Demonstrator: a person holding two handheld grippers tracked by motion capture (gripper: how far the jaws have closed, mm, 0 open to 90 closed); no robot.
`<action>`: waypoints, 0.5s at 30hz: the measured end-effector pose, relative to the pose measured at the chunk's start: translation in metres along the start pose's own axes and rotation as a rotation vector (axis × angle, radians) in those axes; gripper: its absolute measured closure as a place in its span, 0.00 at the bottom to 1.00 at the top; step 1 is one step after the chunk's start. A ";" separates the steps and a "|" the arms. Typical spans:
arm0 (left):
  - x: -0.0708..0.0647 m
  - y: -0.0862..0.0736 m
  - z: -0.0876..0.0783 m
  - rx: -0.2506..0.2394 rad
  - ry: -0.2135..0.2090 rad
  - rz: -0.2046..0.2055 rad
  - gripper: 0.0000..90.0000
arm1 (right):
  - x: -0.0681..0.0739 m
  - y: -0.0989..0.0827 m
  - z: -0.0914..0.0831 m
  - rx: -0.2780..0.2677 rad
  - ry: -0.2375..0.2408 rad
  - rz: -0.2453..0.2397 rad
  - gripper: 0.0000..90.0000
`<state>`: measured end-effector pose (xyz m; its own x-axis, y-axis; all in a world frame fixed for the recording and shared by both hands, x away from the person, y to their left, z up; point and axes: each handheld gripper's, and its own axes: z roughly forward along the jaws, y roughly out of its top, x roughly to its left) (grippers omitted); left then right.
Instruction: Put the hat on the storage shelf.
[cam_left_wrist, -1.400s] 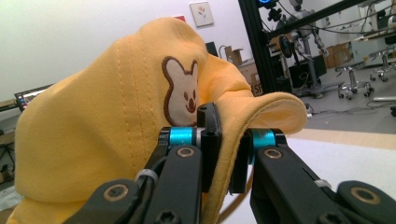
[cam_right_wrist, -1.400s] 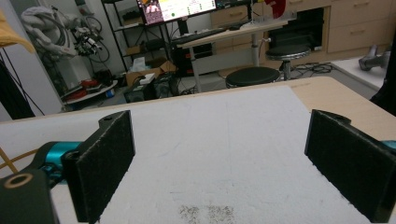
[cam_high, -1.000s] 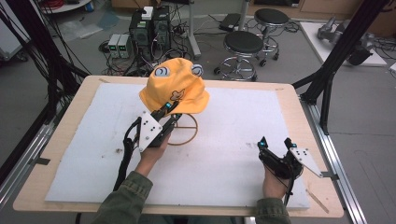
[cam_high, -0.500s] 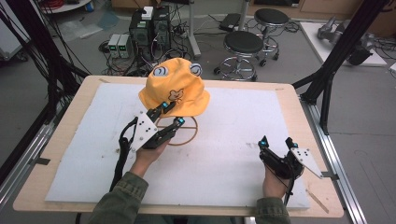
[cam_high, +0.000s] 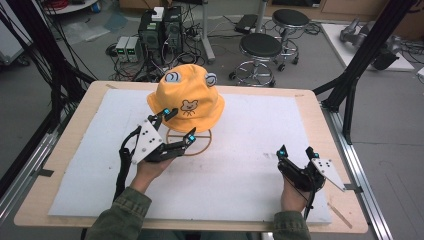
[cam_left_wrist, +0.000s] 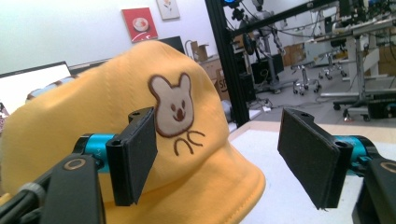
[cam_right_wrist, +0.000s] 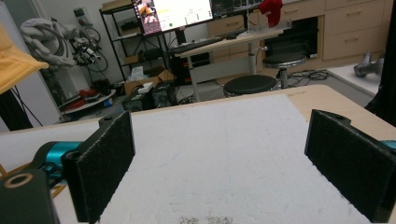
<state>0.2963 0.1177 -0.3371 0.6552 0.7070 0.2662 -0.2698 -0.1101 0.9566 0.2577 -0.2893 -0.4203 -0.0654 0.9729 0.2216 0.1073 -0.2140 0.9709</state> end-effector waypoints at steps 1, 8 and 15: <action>0.001 0.001 -0.001 -0.006 -0.002 -0.008 0.32 | 0.000 0.000 0.000 -0.001 0.001 -0.002 0.08; 0.013 0.009 -0.012 -0.002 0.020 -0.036 0.31 | 0.000 0.000 0.000 0.001 0.000 -0.003 0.08; 0.029 0.014 -0.032 -0.024 0.106 -0.056 0.31 | 0.000 0.000 0.000 0.006 -0.005 0.003 0.08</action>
<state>0.2891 0.1593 -0.3193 0.5916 0.7819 0.1968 -0.2524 -0.0522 0.9662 0.2579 -0.2895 -0.4205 -0.0600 0.9728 0.2238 0.1129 -0.2161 0.9698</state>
